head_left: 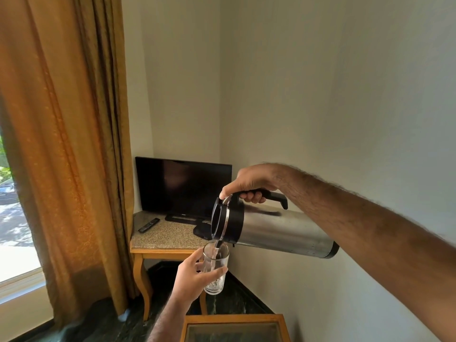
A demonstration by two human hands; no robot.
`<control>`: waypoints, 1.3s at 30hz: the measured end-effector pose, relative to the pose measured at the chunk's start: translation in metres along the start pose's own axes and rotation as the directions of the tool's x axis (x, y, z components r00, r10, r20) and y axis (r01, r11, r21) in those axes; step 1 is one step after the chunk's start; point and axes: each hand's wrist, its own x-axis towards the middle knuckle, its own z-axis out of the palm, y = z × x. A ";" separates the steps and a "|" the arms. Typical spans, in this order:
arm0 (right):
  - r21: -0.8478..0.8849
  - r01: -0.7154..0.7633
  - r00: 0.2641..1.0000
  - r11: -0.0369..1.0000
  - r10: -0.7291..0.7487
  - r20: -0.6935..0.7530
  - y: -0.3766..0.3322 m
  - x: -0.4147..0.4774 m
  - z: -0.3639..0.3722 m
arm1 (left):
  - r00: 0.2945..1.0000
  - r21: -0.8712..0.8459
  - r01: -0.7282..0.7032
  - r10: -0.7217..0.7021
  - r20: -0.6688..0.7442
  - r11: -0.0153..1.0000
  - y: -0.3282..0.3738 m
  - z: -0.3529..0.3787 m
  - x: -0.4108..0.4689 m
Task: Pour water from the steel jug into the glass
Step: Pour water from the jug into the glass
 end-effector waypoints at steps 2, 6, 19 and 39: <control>-0.018 -0.005 1.000 1.000 0.005 0.012 -0.003 0.000 -0.001 | 1.000 0.005 -0.011 0.011 0.000 1.000 0.002 0.000 -0.002; -0.066 -0.016 1.000 0.998 0.018 0.024 -0.004 -0.001 -0.001 | 0.999 0.009 -0.031 0.031 -0.009 0.999 0.004 -0.001 -0.003; -0.060 -0.018 0.997 0.998 0.022 0.072 -0.011 0.000 -0.003 | 0.999 -0.022 -0.036 0.036 -0.008 0.999 0.003 0.003 0.000; -0.066 -0.011 0.998 0.998 0.015 0.068 -0.013 0.000 -0.008 | 0.998 -0.044 -0.023 0.020 -0.061 0.999 0.003 0.004 0.003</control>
